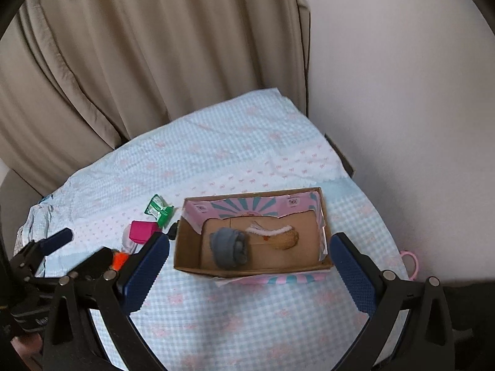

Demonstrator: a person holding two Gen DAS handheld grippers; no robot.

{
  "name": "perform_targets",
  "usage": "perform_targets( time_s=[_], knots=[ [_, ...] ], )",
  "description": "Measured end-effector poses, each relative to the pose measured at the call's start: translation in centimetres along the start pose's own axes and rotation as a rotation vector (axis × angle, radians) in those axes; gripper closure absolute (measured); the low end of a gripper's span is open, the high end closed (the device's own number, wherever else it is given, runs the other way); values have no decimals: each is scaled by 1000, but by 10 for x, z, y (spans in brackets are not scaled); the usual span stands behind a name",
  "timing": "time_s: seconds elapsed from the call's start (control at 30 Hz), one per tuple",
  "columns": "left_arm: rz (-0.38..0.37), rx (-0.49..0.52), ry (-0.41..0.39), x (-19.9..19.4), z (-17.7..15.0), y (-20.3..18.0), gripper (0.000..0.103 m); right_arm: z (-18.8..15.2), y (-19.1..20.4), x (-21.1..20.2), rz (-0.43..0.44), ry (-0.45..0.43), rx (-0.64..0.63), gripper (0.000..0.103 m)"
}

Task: Organize soft objects
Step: 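Lift both tools away from the box back toward the remaining items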

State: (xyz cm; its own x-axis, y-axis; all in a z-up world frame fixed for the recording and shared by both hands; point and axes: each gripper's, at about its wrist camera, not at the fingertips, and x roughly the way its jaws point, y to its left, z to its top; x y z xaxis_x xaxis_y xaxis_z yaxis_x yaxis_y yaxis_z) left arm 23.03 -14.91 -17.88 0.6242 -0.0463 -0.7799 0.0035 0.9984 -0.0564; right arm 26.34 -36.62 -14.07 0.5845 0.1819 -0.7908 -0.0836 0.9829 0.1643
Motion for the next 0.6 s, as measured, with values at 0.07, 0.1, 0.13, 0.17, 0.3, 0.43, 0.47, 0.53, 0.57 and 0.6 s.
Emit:
perform_targets(
  time_s=[0.07, 0.1, 0.13, 0.17, 0.3, 0.43, 0.47, 0.53, 0.57, 0.6],
  knots=[
    [-3, -14, -29, -21, -7, 15, 0, -6, 10, -14, -11, -20, -11, 0],
    [-3, -19, -42, -31, -11, 22, 0, -10, 17, -22, -22, -34, -20, 0],
    [-5, -23, -53, -42, -15, 31, 0, -14, 25, -31, -35, -49, -29, 0],
    [-7, -25, -59, -48, -18, 36, 0, -18, 32, -38, -43, -60, -38, 0],
    [-19, -27, -64, -72, -34, 67, 0, -32, 57, -62, -67, -104, -41, 0],
    [-28, -28, -65, -91, -46, 106, 0, -45, 87, -73, -66, -121, -32, 0],
    [-28, -24, -66, -94, -48, 114, 0, -48, 95, -73, -63, -123, -32, 0],
    [-25, -14, -72, -101, -51, 134, 0, -52, 110, -74, -53, -127, -30, 0],
    [-23, -10, -75, -104, -52, 145, 0, -54, 122, -73, -47, -131, -29, 0],
    [-21, -5, -81, -107, -54, 158, 0, -55, 133, -72, -42, -135, -31, 0]
  ],
)
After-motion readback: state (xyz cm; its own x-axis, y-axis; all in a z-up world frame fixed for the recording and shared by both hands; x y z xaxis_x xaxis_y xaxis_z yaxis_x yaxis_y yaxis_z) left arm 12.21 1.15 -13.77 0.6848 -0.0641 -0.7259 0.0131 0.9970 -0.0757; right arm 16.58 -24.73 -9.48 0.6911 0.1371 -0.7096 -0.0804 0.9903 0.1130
